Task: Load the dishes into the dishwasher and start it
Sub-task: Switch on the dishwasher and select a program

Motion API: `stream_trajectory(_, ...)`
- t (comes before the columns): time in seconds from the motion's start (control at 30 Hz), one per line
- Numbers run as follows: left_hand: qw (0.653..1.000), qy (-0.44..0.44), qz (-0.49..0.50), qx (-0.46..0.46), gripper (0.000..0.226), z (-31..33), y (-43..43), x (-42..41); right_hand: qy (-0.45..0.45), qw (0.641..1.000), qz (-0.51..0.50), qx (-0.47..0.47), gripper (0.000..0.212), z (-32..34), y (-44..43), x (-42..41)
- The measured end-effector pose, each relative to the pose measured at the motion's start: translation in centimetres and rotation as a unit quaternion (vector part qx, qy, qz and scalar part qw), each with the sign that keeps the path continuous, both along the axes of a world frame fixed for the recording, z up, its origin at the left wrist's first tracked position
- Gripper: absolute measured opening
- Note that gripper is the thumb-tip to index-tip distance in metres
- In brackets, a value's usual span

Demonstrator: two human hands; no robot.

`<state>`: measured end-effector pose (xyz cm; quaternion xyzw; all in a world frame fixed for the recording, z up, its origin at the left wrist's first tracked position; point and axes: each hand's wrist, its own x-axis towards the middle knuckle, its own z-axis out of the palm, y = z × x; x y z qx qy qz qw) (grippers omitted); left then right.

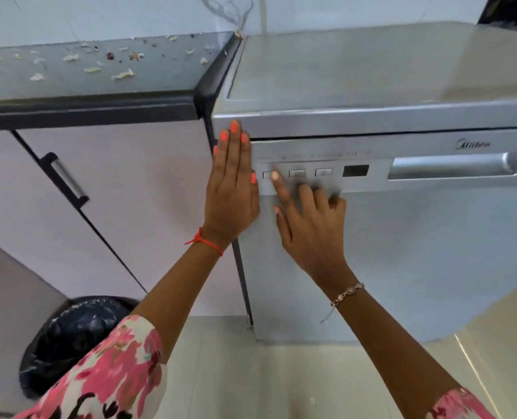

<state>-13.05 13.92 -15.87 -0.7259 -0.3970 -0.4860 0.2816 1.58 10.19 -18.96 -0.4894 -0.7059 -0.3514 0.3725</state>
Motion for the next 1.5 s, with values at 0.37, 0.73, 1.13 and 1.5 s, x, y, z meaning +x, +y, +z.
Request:
stream_trajectory(0.37, 0.993, -0.055, -0.006, 0.104, 0.064, -0.8, 1.0, 0.9, -0.024, 0.989, -0.012, 0.148, 0.046, -0.4, 2.2, 0.0)
stream_trajectory(0.73, 0.992, -0.087, 0.014, 0.094, 0.049, -0.9, 0.6, 1.3, -0.072, 0.987, -0.009, 0.145, 0.057, -1.1, 2.6, 0.8)
stream_trajectory(1.13, 0.989, -0.096, 0.019, 0.107, 0.048, -1.3, 0.6, 1.4, -0.212, 0.958, 0.098, 0.168, 0.058, -3.6, 4.6, 5.0)
stream_trajectory(1.5, 0.990, -0.100, 0.032, 0.096, 0.052, -2.7, 0.5, 1.9, -0.213, 0.954, 0.101, 0.184, 0.061, -4.0, 5.2, 5.0)
